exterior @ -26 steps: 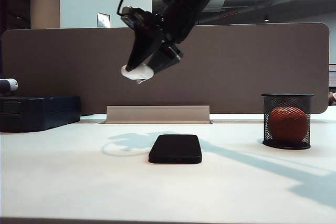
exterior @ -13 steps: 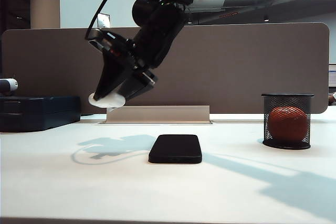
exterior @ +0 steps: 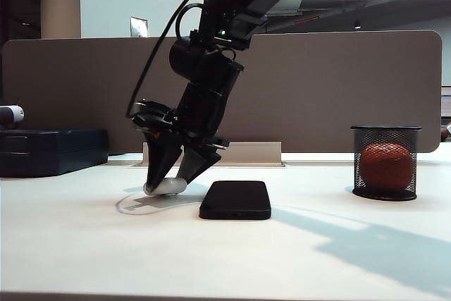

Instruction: Find the wireless headphone case on the desktop and place it on the left side of the phone.

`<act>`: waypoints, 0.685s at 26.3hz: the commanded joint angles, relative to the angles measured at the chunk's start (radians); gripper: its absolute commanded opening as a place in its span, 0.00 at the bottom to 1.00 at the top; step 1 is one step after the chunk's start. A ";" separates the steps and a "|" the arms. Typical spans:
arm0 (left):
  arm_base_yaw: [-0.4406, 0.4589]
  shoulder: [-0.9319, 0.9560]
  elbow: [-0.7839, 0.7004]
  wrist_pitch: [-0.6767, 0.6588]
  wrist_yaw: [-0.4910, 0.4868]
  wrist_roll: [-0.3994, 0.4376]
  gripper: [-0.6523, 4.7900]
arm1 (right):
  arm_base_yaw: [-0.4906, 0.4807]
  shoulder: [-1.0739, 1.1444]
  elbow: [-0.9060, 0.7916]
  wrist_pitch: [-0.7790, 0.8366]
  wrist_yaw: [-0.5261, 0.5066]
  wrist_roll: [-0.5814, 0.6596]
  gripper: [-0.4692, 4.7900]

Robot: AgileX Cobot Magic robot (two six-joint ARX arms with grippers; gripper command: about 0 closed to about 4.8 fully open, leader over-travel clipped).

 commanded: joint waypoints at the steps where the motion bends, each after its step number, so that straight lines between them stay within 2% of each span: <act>1: -0.001 0.000 0.002 0.010 0.004 0.008 0.11 | -0.001 0.000 0.004 -0.012 0.081 0.006 0.23; 5: -0.001 0.001 0.002 0.011 0.004 0.008 0.11 | -0.005 0.000 0.004 -0.056 0.174 0.014 0.23; 10: -0.001 0.001 0.002 0.010 0.004 0.008 0.11 | -0.004 0.000 0.004 -0.065 0.161 0.015 0.24; 12: -0.001 0.001 0.002 0.010 0.004 0.008 0.11 | -0.004 0.000 0.004 -0.065 0.132 0.019 0.32; 14: -0.001 0.001 0.002 0.010 0.004 0.008 0.11 | -0.003 0.000 0.004 -0.066 0.119 0.031 0.34; 15: -0.001 0.001 0.002 0.010 0.004 0.008 0.11 | -0.003 0.000 0.004 -0.068 0.119 0.031 0.43; 17: -0.001 0.001 0.002 0.010 0.004 0.008 0.11 | -0.003 0.000 0.005 -0.073 0.119 0.032 0.50; 18: -0.001 0.001 0.002 0.010 0.004 0.008 0.11 | -0.003 -0.001 0.005 -0.077 0.119 0.032 0.51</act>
